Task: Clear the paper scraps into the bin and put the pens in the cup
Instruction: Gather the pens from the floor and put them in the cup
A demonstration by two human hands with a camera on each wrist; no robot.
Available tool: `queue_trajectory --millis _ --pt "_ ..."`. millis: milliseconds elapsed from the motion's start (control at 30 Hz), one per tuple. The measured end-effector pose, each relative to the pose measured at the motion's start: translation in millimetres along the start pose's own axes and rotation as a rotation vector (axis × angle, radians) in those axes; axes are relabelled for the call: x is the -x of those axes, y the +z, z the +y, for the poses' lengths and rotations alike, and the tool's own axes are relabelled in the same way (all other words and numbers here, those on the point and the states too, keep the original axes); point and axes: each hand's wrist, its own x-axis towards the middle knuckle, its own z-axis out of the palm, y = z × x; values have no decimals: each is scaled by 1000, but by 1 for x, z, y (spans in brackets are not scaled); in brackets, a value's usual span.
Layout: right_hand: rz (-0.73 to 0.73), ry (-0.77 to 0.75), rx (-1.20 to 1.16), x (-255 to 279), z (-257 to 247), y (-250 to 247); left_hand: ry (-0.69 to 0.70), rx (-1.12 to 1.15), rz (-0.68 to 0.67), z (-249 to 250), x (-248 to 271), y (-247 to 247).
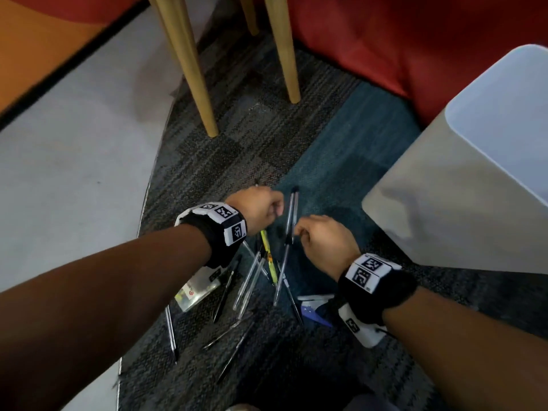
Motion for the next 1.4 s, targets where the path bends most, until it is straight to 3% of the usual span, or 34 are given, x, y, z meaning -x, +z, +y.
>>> queue_trajectory --millis 67,167,300,400,533,600,1000,1400 --pt "-88 19 73 -19 4 12 -82 4 -66 -19 -2 21" --pt "-238 -74 187 -46 12 24 -175 17 -117 -37 -5 43" --pt "-374 -149 294 -64 22 32 -259 89 -40 -53 -7 57" --pt "-307 -130 322 -69 27 35 -281 57 -42 -59 -12 62" --pt "-173 -82 403 -70 34 38 -36 -197 -73 -59 -29 57" --pt "-142 -51 405 -69 38 40 17 -281 -71 -58 -39 50" --pt "-118 121 260 -57 42 46 -6 -523 -117 -48 -57 33" --pt "-145 329 135 -64 42 44 59 -432 -218 -67 -59 31"
